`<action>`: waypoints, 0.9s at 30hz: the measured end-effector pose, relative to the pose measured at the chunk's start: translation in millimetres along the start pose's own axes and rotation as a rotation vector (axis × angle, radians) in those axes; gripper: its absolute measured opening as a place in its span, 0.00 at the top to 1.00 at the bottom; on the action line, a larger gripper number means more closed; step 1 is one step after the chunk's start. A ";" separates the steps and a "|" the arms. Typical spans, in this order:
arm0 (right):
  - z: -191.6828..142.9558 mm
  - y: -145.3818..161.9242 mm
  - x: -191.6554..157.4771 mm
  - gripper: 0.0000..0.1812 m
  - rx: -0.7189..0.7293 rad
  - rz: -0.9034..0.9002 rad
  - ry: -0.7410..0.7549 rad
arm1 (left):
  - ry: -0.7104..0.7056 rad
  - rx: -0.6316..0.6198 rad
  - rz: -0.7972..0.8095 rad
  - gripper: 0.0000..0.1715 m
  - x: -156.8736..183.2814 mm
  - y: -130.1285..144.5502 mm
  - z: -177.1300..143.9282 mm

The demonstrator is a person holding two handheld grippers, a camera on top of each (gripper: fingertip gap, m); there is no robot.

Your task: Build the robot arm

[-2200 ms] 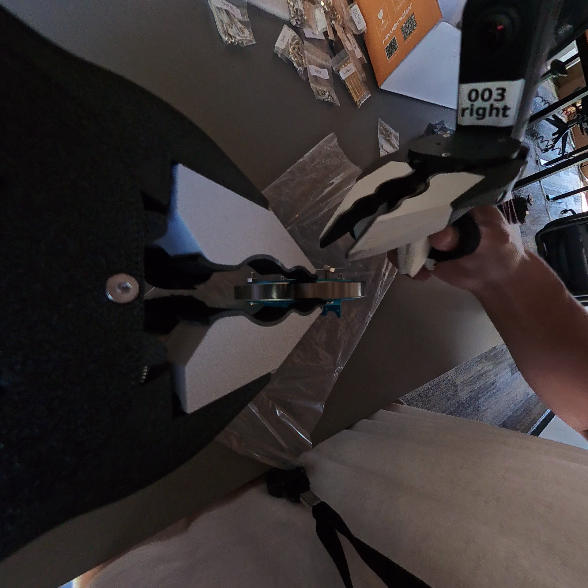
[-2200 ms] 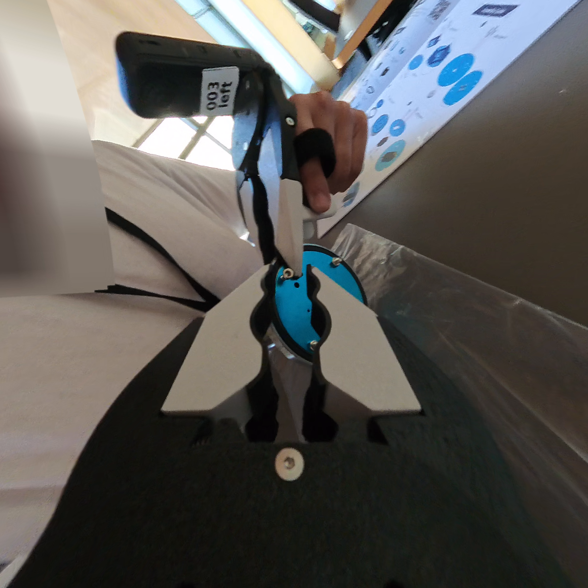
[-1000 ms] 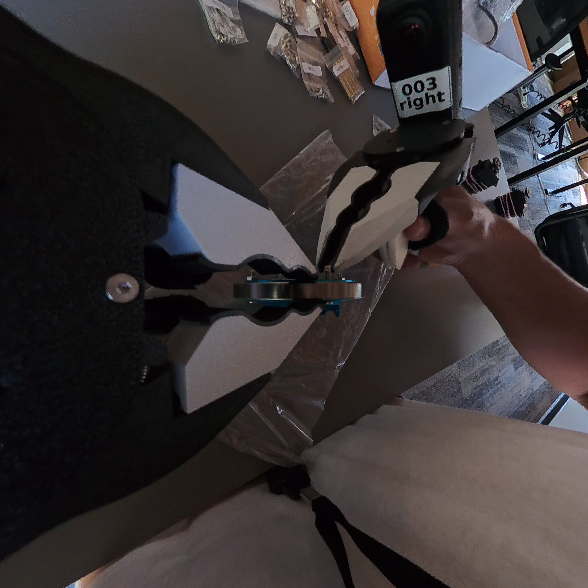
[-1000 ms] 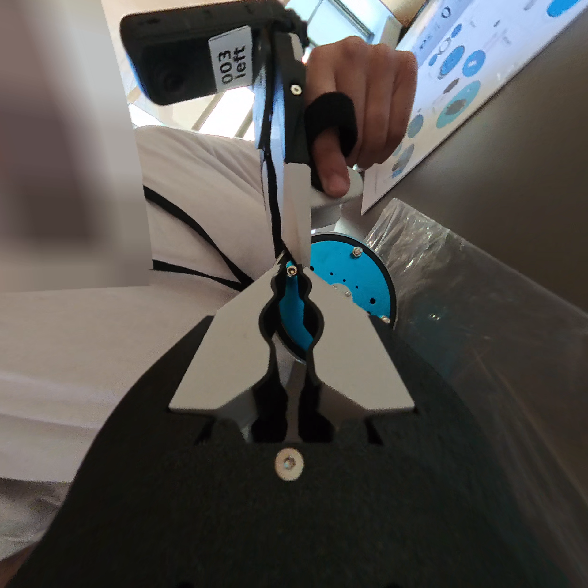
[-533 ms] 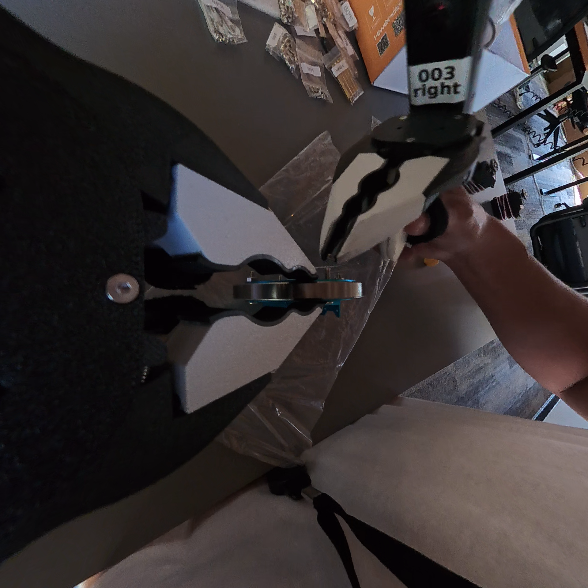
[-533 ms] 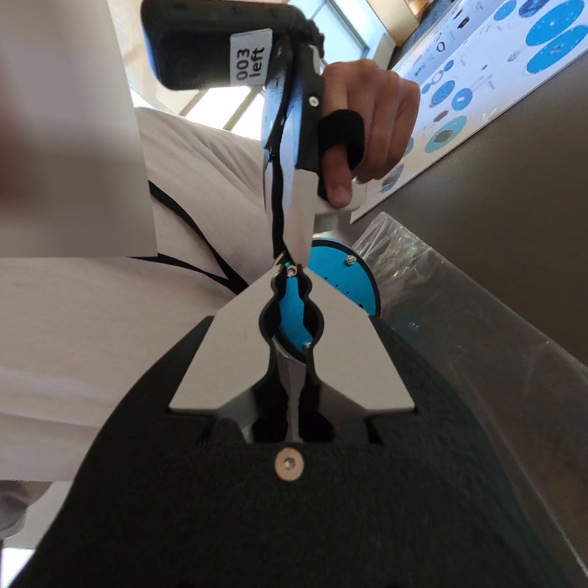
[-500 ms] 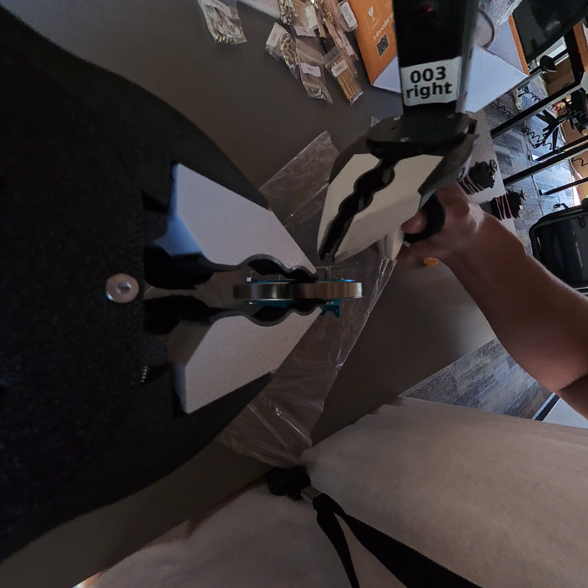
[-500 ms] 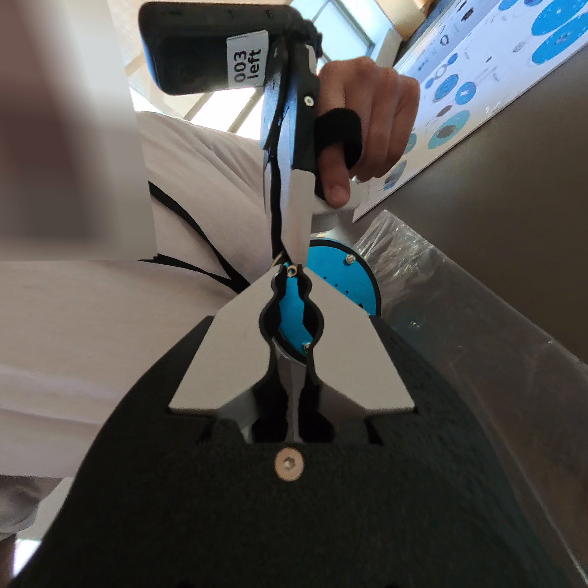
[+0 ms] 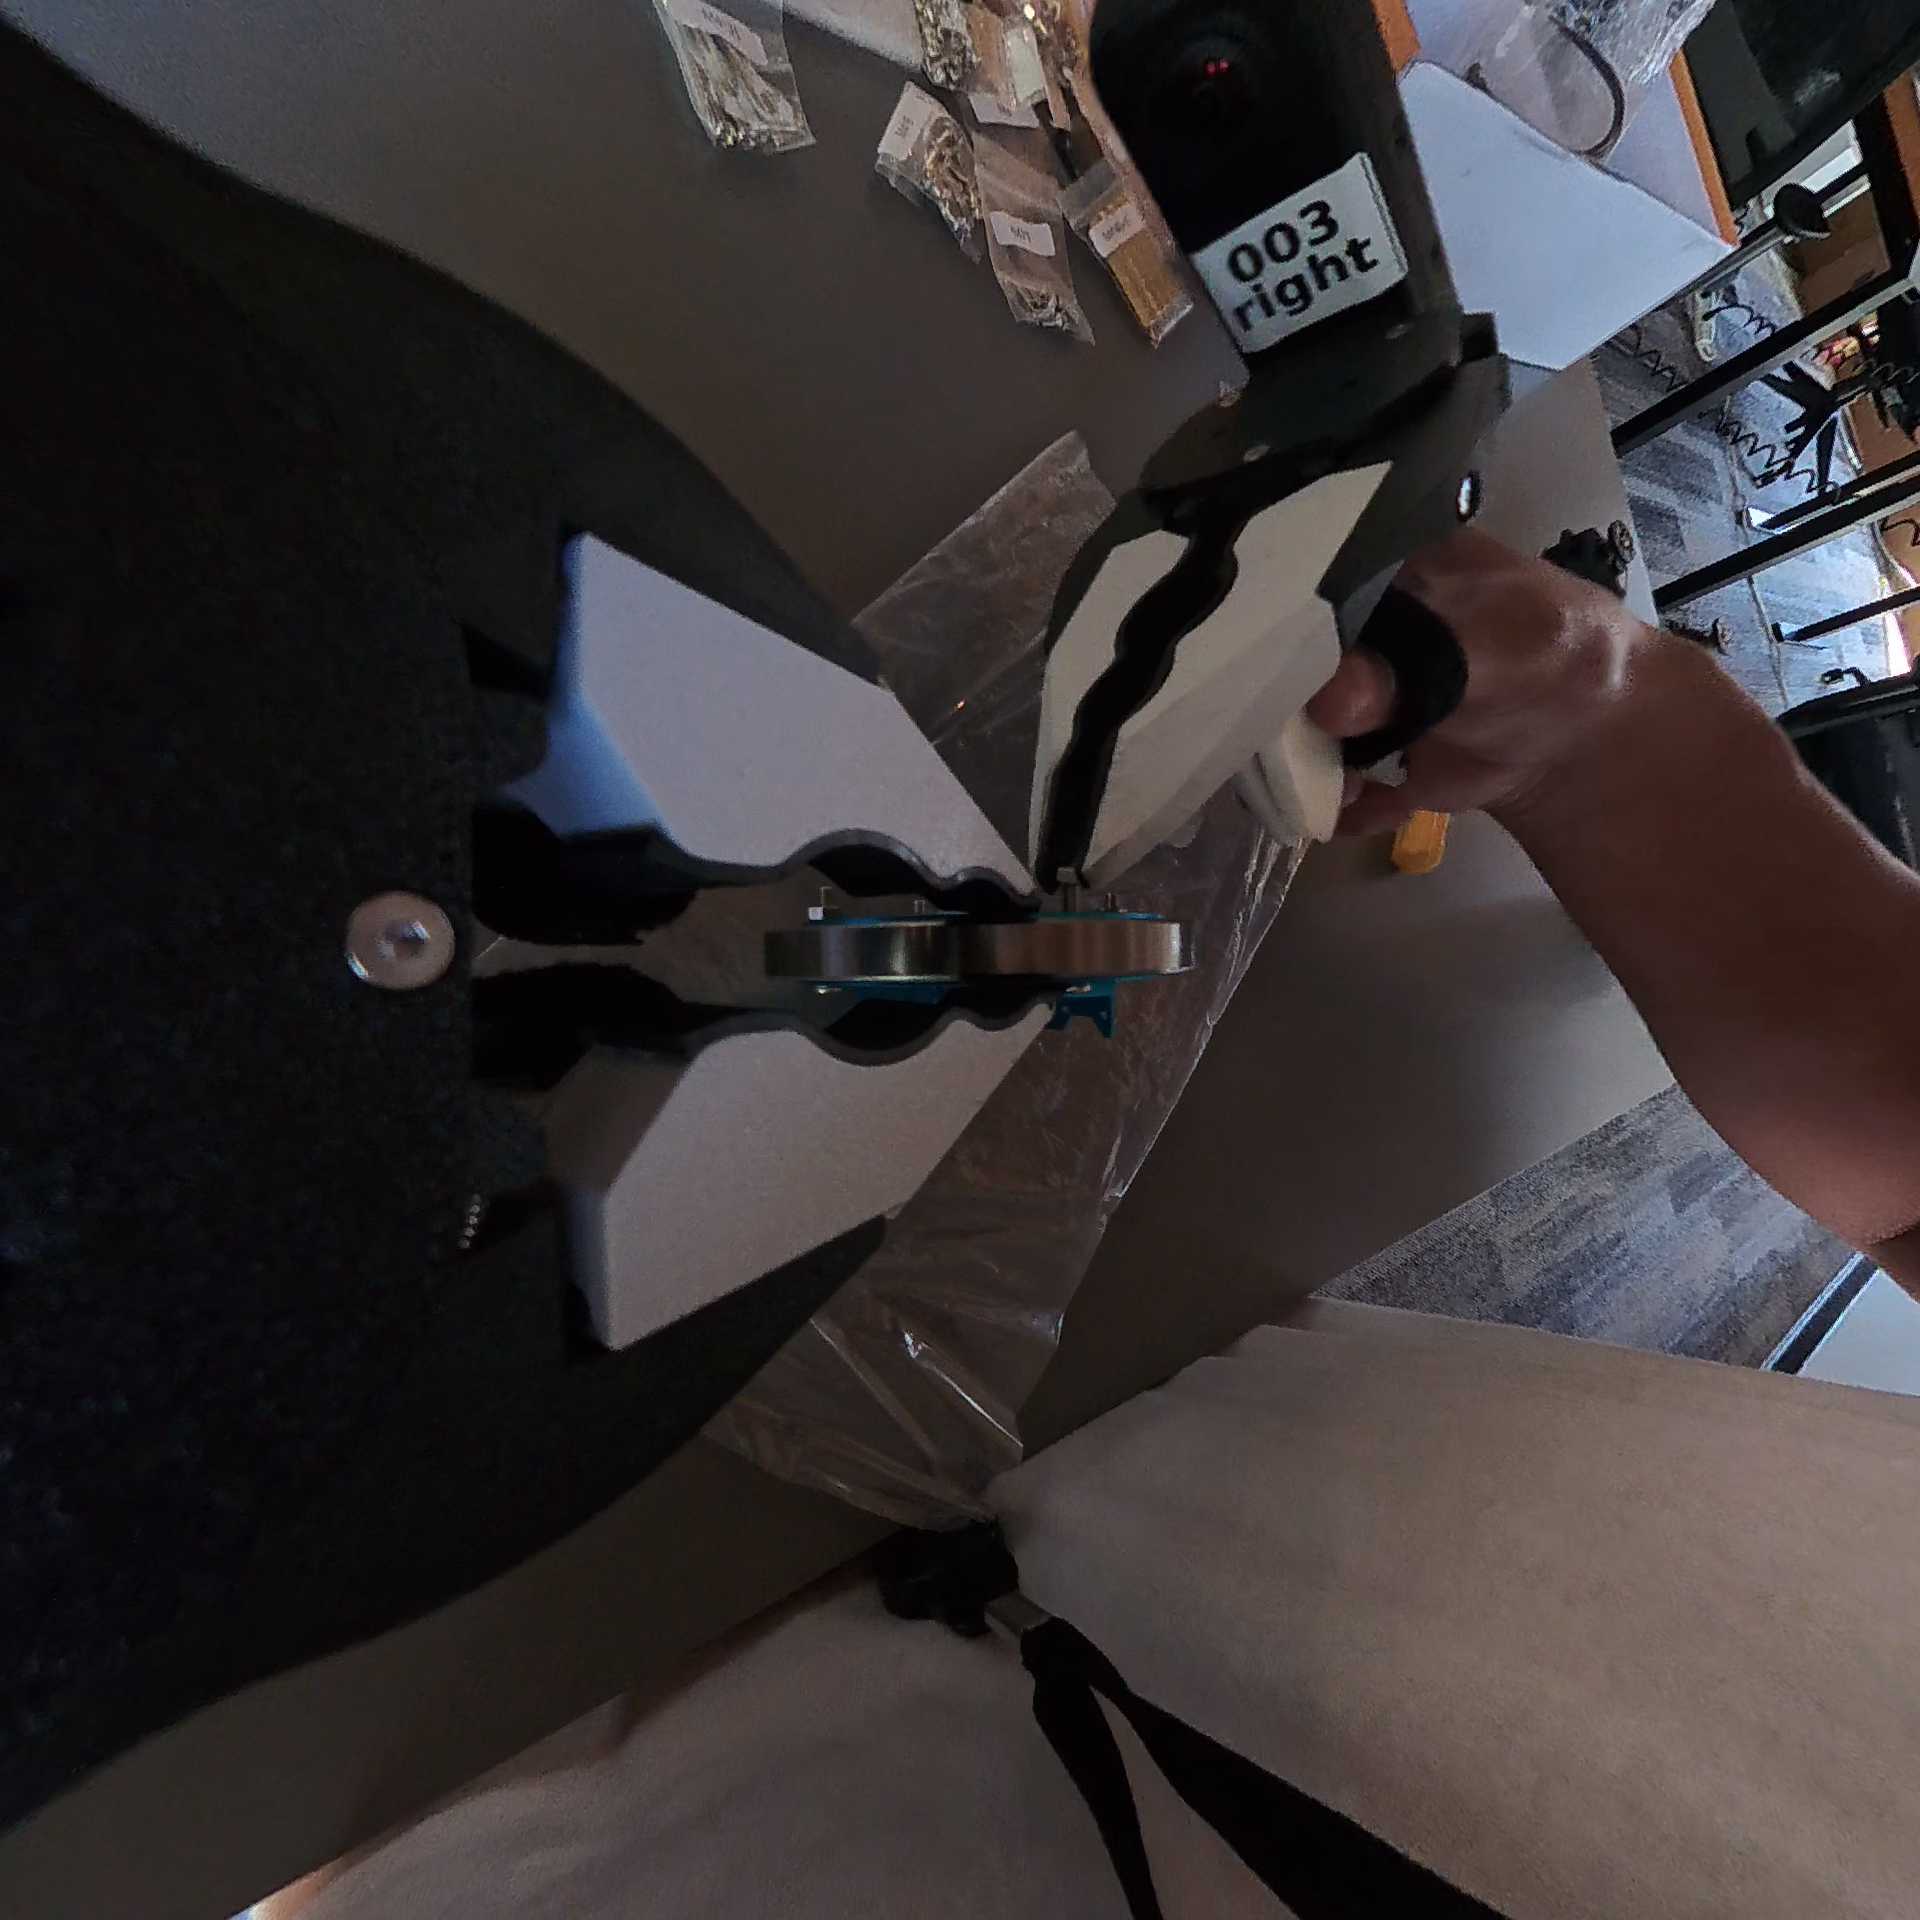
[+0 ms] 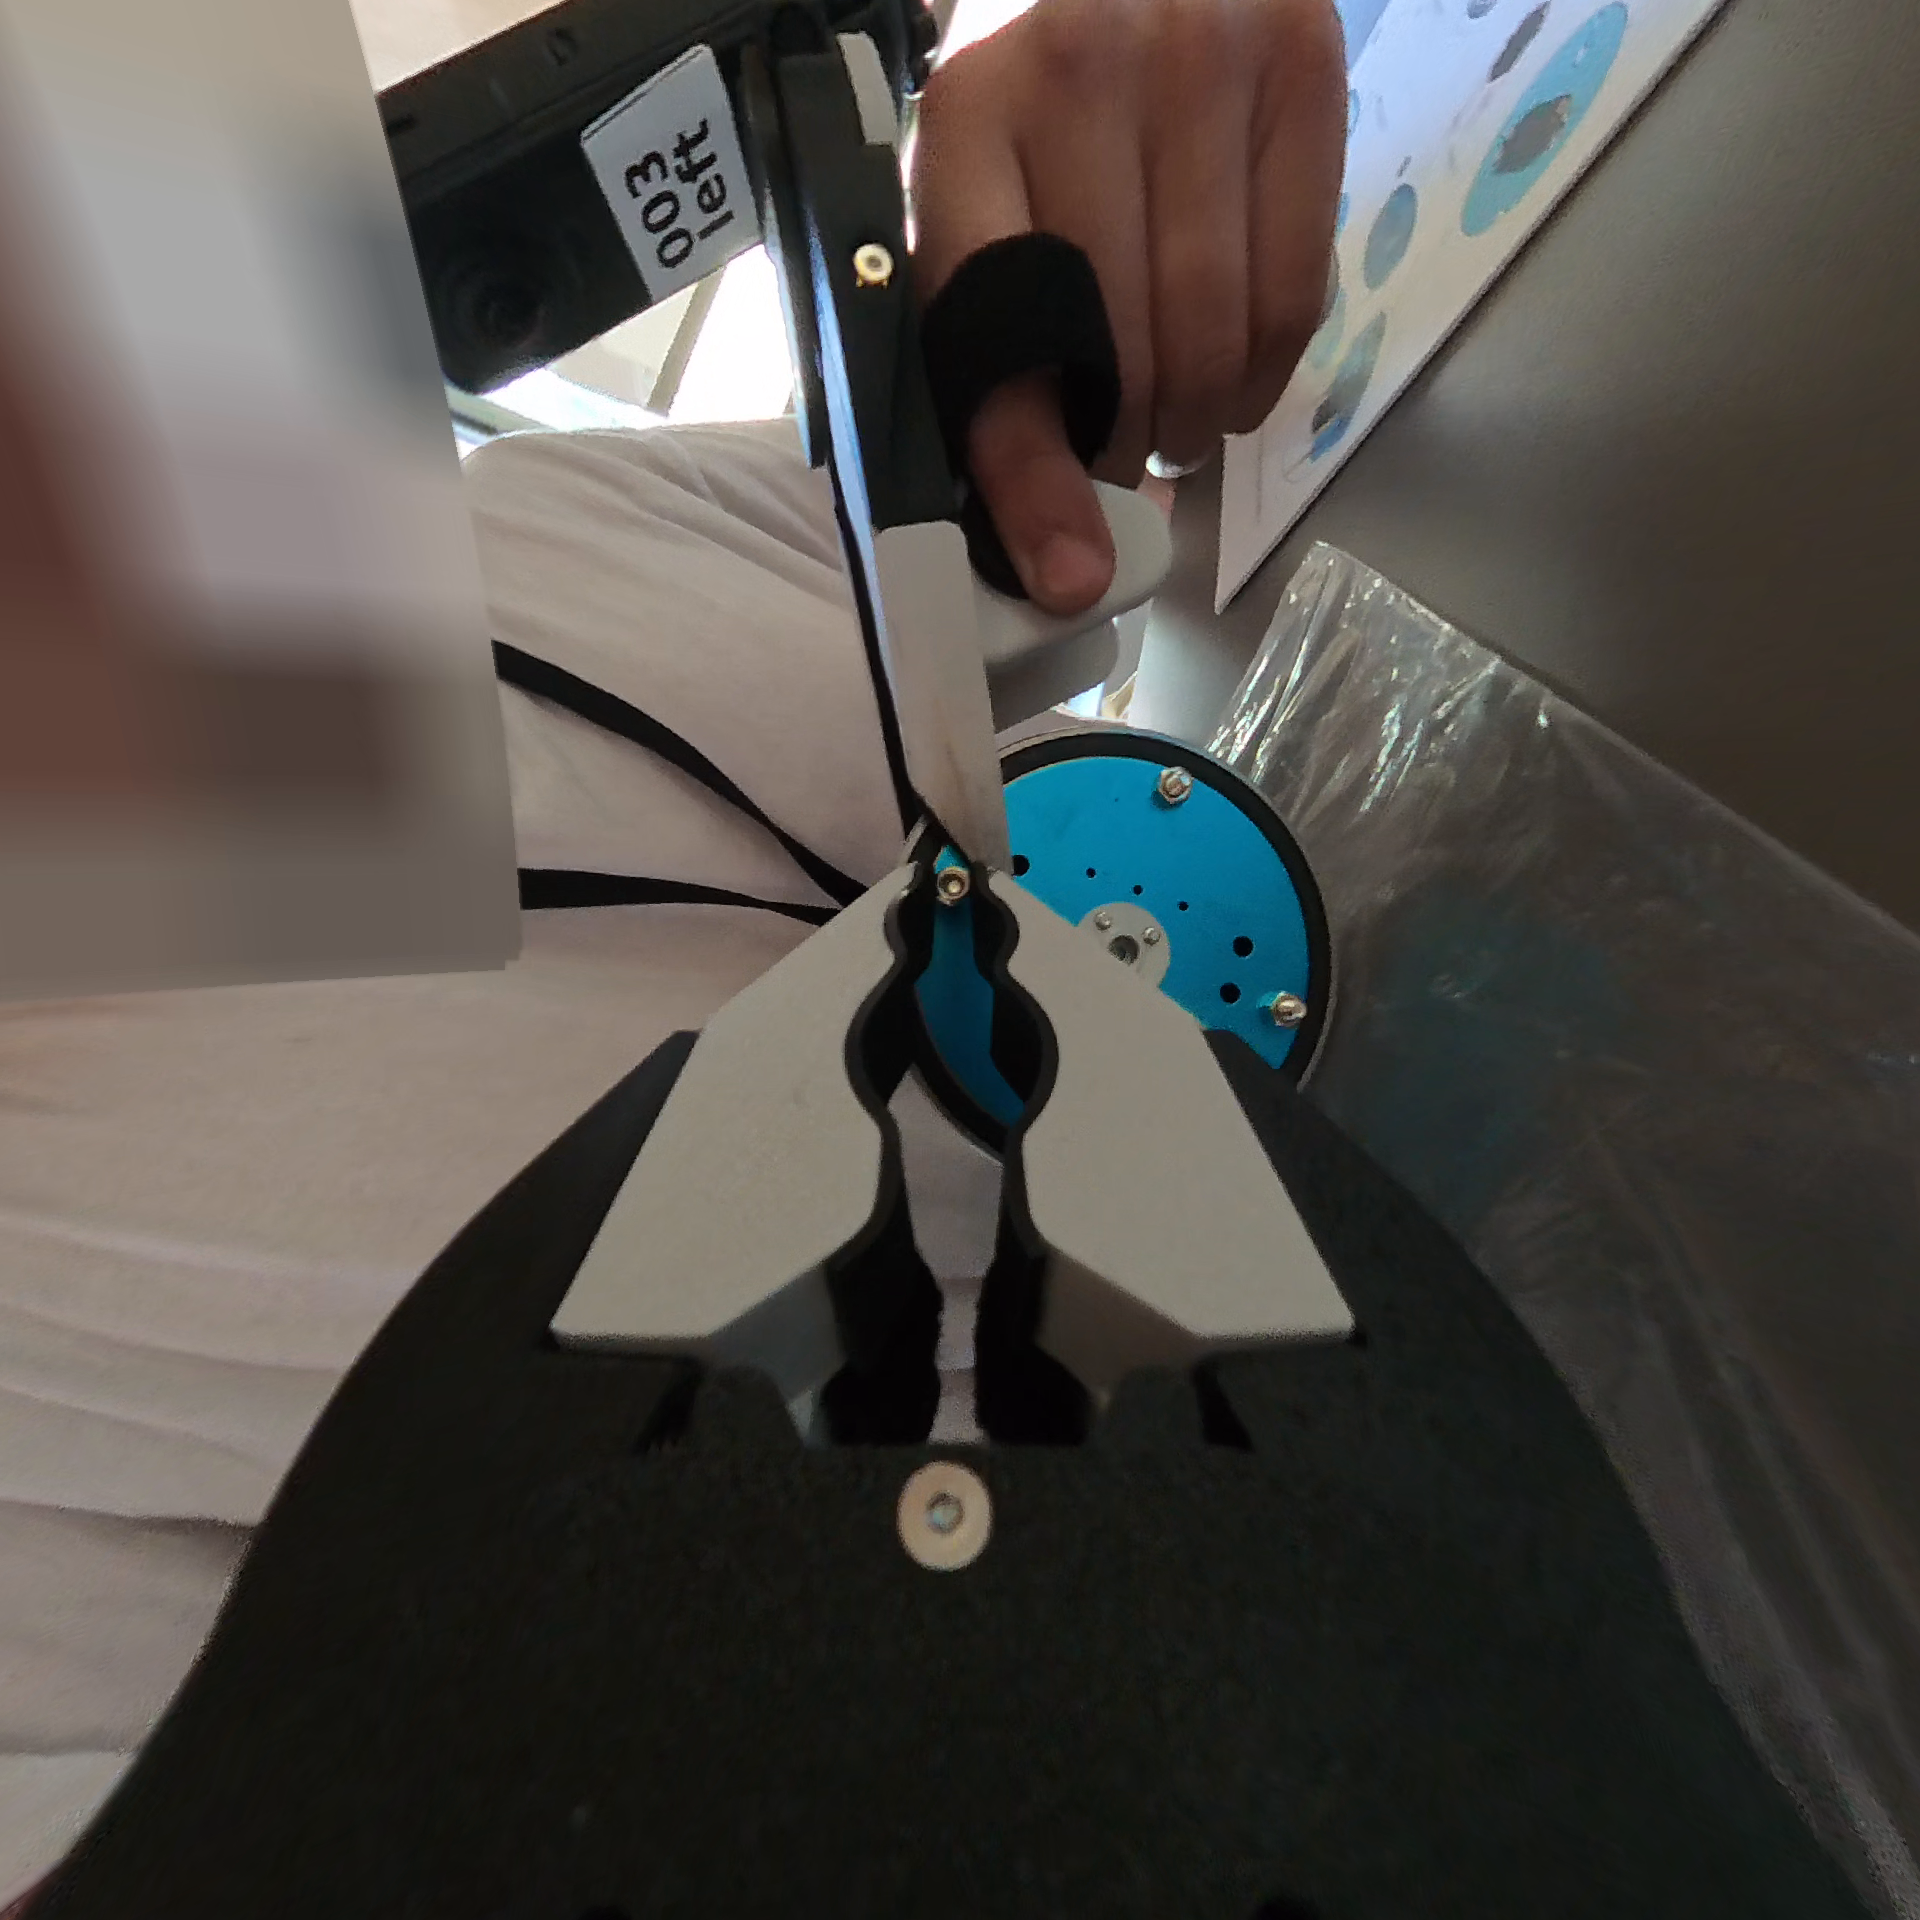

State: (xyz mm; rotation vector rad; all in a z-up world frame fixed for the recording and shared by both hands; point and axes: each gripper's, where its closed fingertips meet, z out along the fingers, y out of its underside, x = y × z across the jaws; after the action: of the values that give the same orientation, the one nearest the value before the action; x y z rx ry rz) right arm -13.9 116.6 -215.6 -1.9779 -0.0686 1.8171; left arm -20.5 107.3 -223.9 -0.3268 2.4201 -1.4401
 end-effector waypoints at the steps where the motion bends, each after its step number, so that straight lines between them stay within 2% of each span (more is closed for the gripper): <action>1: -0.2 -0.1 0.1 0.97 0.004 0.016 0.022 | -0.001 0.000 -0.002 0.92 -0.2 0.1 0.0; 6: -1.3 1.4 0.0 0.97 0.006 0.019 0.152 | -0.002 -0.004 0.001 0.92 -0.1 -0.3 0.6; 9: -1.0 3.3 -3.0 0.94 0.003 0.013 0.162 | -0.005 -0.006 0.005 0.92 0.5 -0.3 0.5; 15: -3.5 6.3 -4.2 0.94 -0.002 0.004 0.165 | -0.007 -0.006 0.006 0.93 0.4 -0.3 0.6; 18: -10.7 7.6 3.3 0.94 -0.005 -0.037 0.213 | -0.008 -0.006 0.004 0.93 0.1 -0.2 0.4; 23: -12.8 -5.2 -3.0 0.95 0.133 -0.339 0.274 | -0.009 0.003 -0.012 0.93 -1.9 -0.2 0.3; 27: -15.5 -14.9 -5.2 0.95 0.299 -0.281 0.324 | -0.013 0.005 -0.021 0.93 -2.8 -0.4 0.7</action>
State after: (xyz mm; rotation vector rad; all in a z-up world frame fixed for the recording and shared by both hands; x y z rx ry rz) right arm 4.2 123.7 -204.9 -1.9093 0.0250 1.2384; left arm -17.6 107.6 -223.5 -0.3603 2.4102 -1.4478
